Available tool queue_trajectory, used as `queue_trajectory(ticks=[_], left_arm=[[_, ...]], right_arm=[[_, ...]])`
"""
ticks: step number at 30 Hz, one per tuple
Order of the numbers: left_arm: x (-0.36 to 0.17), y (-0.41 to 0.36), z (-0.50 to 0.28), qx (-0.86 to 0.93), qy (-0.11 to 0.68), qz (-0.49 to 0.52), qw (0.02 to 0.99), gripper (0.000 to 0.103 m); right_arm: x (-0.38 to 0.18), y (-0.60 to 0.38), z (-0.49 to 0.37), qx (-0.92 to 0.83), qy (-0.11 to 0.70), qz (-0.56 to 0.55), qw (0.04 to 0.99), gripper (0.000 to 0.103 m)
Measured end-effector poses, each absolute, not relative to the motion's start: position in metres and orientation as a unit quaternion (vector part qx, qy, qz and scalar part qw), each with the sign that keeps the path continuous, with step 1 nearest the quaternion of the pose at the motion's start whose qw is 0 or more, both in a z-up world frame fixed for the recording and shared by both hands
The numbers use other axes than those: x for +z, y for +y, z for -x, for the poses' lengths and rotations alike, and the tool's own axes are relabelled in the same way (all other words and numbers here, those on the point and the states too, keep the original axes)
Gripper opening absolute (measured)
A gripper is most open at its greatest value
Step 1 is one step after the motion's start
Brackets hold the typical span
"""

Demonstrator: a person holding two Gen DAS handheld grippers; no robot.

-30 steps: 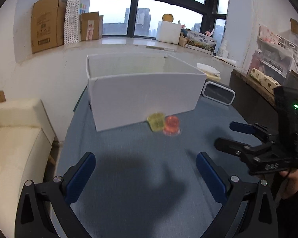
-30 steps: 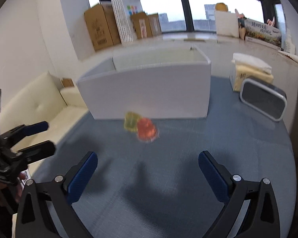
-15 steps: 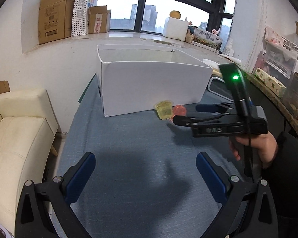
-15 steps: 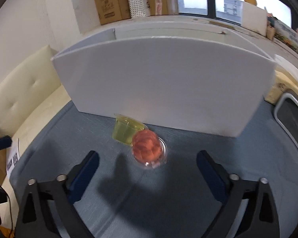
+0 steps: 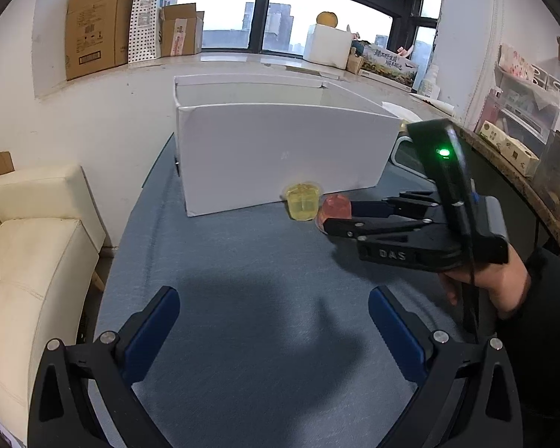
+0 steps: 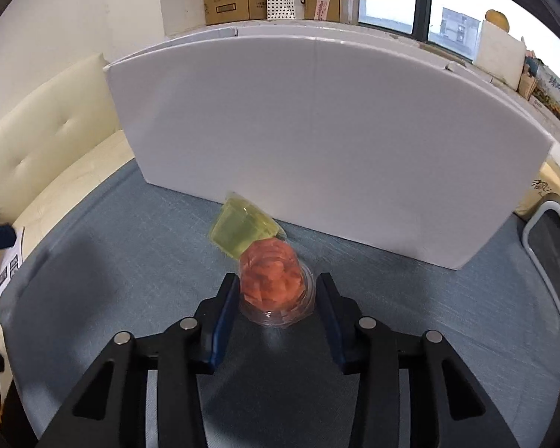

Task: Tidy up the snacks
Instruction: 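Grasp the pink jelly cup with the right gripper while the left gripper grasps the pale yellow cup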

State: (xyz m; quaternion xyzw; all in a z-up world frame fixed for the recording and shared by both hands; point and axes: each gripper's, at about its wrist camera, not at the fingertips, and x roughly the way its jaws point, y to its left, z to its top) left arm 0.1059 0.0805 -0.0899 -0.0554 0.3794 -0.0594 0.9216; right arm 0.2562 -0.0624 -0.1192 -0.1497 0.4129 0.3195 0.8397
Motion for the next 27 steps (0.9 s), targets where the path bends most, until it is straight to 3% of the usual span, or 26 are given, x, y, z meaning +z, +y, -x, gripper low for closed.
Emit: queue_trajectory(ticks=[13, 25, 27], left_arm=[[-0.092, 0.047, -0.17, -0.074, 0.397, 0.069, 0.912, 0.103], [-0.115, 0.034, -0.247, 0.002, 0.425, 0.121, 0.897, 0.102], [-0.116, 0.029, -0.252, 0.0, 0.428, 0.105, 0.898, 0.082]], right_arm=[[-0.08, -0.161, -0.207, 0.3, 0.393, 0.059, 0.867, 0.044], [-0.078, -0.217, -0.171, 0.271, 0.395, -0.007, 0.878, 0.044], [-0.079, -0.219, -0.171, 0.272, 0.398, -0.011, 0.876, 0.044]])
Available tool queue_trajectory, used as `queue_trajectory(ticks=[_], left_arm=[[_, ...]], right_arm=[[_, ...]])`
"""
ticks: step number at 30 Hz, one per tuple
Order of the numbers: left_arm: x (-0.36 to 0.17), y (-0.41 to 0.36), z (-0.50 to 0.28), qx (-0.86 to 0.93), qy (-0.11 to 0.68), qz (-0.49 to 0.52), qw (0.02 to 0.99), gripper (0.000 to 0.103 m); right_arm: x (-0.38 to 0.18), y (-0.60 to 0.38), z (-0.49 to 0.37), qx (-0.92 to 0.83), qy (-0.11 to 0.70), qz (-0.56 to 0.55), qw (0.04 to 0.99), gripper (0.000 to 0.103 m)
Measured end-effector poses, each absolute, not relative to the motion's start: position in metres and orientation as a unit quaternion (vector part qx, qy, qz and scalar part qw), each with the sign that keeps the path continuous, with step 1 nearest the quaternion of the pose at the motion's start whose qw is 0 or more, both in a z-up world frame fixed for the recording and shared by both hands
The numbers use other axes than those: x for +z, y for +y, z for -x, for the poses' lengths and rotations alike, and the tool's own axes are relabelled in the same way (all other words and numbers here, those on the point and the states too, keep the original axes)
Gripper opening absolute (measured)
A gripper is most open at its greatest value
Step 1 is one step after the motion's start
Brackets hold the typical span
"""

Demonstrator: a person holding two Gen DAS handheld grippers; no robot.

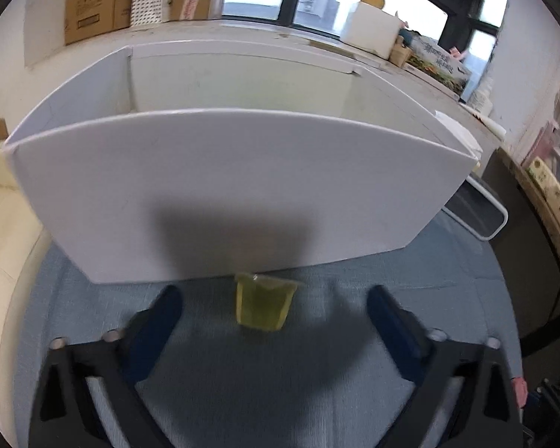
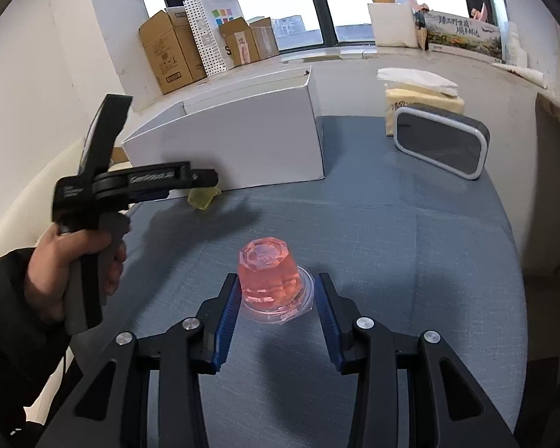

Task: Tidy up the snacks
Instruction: 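Grasp the pink jelly cup with the right gripper while the left gripper grasps the pale yellow cup, then lower both jelly cups into the white box and release them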

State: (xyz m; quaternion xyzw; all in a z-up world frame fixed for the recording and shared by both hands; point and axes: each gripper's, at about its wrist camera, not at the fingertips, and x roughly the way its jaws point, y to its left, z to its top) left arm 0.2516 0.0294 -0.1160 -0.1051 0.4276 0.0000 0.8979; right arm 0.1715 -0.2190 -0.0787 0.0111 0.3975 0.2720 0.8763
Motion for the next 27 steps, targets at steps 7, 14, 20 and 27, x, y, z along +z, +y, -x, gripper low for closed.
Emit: queue_trajectory(ticks=[7, 14, 20, 27], left_arm=[[-0.117, 0.027, -0.244, -0.04, 0.43, 0.093, 0.897, 0.044], [-0.079, 0.036, -0.185, -0.091, 0.373, 0.084, 0.92, 0.044], [-0.034, 0.063, -0.143, -0.099, 0.323, 0.089, 0.937, 0.044], [0.007, 0.092, -0.159, -0.087, 0.286, 0.09, 0.95, 0.044]], right_arm=[[-0.076, -0.213, -0.167, 0.278, 0.39, -0.011, 0.878, 0.044], [-0.073, -0.201, -0.169, 0.289, 0.382, -0.012, 0.878, 0.044], [-0.057, -0.177, -0.186, 0.304, 0.36, -0.016, 0.882, 0.044], [-0.021, -0.145, -0.225, 0.322, 0.328, -0.019, 0.888, 0.044]])
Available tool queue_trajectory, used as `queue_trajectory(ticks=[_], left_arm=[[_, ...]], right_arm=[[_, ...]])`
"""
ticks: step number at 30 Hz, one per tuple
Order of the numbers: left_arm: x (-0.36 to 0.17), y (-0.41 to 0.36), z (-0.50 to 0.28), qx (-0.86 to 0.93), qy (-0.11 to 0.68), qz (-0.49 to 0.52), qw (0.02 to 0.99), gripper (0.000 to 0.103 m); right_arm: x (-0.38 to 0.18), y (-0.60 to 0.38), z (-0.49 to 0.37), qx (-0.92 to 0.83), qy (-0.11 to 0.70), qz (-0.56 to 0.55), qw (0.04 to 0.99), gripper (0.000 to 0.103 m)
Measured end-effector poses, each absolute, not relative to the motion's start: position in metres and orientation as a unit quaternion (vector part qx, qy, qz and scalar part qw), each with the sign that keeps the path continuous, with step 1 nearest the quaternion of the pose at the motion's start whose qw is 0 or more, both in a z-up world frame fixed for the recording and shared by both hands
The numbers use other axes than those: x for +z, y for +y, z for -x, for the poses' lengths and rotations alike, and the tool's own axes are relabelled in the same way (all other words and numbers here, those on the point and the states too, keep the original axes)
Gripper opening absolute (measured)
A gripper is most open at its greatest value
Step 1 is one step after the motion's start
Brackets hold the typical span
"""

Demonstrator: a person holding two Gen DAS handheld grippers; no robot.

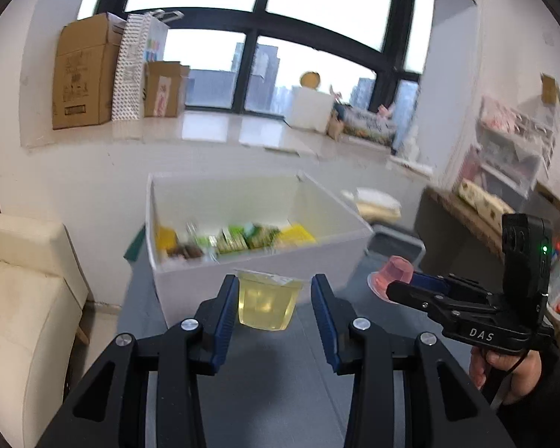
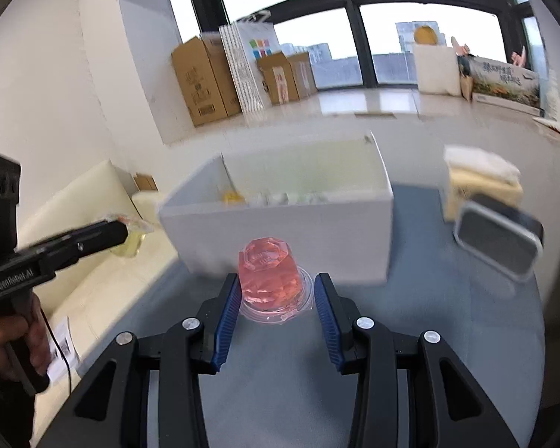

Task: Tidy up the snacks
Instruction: 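Lower both jelly cups into the white box and release them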

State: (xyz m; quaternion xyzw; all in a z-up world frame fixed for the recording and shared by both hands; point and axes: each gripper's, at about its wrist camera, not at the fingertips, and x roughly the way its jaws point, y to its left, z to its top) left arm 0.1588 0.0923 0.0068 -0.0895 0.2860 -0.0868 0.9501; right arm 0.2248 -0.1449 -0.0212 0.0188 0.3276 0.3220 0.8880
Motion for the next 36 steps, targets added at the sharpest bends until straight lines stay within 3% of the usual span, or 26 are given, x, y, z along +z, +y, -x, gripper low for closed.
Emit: queue_trajectory(ticks=[8, 14, 15, 16, 17, 18, 19, 24, 36], left_arm=[[0.015, 0.109, -0.244, -0.082, 0.296, 0.09, 0.947, 0.044], [-0.009, 0.119, -0.289, -0.068, 0.327, 0.09, 0.938, 0.047], [-0.013, 0.119, -0.292, -0.066, 0.329, 0.087, 0.938, 0.051], [-0.017, 0.12, -0.297, -0.061, 0.34, 0.083, 0.935, 0.071], [-0.02, 0.121, -0.301, -0.055, 0.348, 0.082, 0.932, 0.1], [-0.021, 0.123, -0.302, -0.049, 0.352, 0.081, 0.931, 0.103], [-0.02, 0.124, -0.299, -0.042, 0.341, 0.08, 0.936, 0.103], [-0.018, 0.123, -0.288, -0.032, 0.342, 0.077, 0.936, 0.103], [0.041, 0.089, -0.192, 0.029, 0.246, 0.018, 0.969, 0.103]], right_arm=[[0.013, -0.111, -0.297, 0.311, 0.313, 0.0, 0.897, 0.044], [0.001, -0.092, -0.343, 0.293, 0.344, 0.018, 0.892, 0.044], [-0.001, -0.09, -0.346, 0.291, 0.342, 0.025, 0.893, 0.045], [-0.003, -0.088, -0.349, 0.286, 0.341, 0.031, 0.895, 0.046], [-0.005, -0.086, -0.353, 0.278, 0.344, 0.039, 0.896, 0.058], [-0.006, -0.086, -0.354, 0.27, 0.343, 0.042, 0.899, 0.082], [-0.006, -0.087, -0.355, 0.262, 0.338, 0.04, 0.903, 0.091], [-0.006, -0.096, -0.349, 0.24, 0.332, 0.044, 0.911, 0.102], [0.052, -0.123, -0.242, 0.213, 0.215, 0.074, 0.95, 0.103]])
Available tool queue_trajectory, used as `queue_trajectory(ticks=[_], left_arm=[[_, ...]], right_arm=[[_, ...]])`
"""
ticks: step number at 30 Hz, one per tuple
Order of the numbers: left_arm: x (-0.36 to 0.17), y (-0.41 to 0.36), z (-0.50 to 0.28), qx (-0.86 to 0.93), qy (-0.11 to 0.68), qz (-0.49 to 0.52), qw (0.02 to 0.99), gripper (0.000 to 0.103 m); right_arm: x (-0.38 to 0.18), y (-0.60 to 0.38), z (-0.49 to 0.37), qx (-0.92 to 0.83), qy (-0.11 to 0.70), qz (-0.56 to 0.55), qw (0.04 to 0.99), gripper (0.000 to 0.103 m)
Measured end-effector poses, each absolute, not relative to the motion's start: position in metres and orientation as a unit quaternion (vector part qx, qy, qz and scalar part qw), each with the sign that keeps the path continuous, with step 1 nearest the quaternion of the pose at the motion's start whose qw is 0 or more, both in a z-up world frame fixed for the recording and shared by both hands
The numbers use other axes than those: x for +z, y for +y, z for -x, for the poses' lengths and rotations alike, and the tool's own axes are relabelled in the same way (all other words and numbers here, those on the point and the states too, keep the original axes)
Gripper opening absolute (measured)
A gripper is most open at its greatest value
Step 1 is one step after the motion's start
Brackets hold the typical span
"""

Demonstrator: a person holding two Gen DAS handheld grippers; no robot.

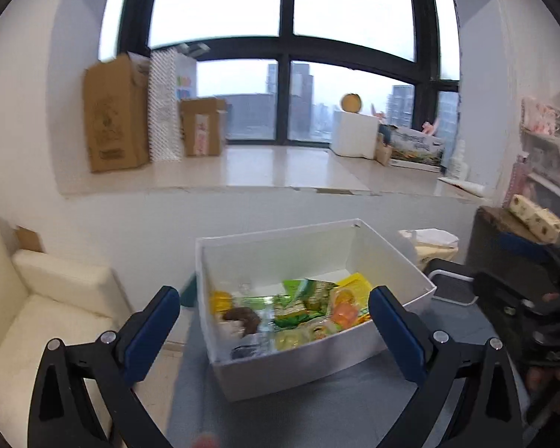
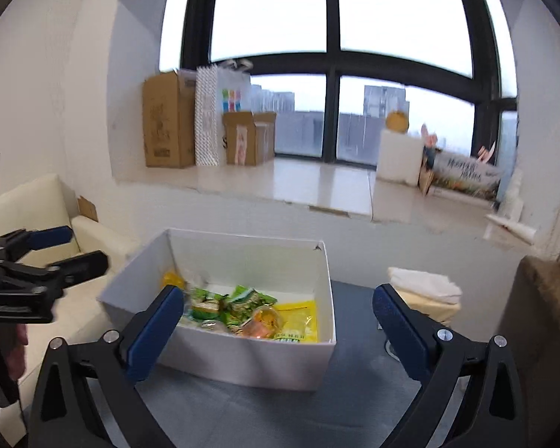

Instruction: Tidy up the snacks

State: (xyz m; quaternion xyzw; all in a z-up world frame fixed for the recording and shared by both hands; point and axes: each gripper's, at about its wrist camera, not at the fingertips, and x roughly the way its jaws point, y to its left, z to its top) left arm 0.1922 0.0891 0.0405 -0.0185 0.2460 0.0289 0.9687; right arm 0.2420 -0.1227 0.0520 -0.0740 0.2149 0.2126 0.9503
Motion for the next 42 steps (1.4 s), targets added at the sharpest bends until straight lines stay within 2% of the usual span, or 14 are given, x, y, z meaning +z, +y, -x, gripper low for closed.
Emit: queue_trajectory(ticks=[8, 17, 29, 42], left_arm=[[0.053, 0.067, -0.128, -0.008, 0.264, 0.052, 0.963, 0.103], [0.038, 0.027, -0.065, -0.019, 0.272, 0.046, 0.961, 0.103], [0.031, 0.025, -0.052, -0.024, 0.28, 0.055, 0.958, 0.103], [0.026, 0.029, -0.054, -0.022, 0.288, 0.052, 0.956, 0.103]], right_arm=[[0.063, -0.159, -0.173, 0.207, 0.219, 0.045, 0.952, 0.103], [0.036, -0.187, -0.118, 0.201, 0.247, 0.032, 0.947, 0.103], [0.022, -0.201, -0.112, 0.194, 0.271, -0.009, 0.943, 0.103], [0.02, -0.189, -0.108, 0.201, 0.27, 0.014, 0.941, 0.103]])
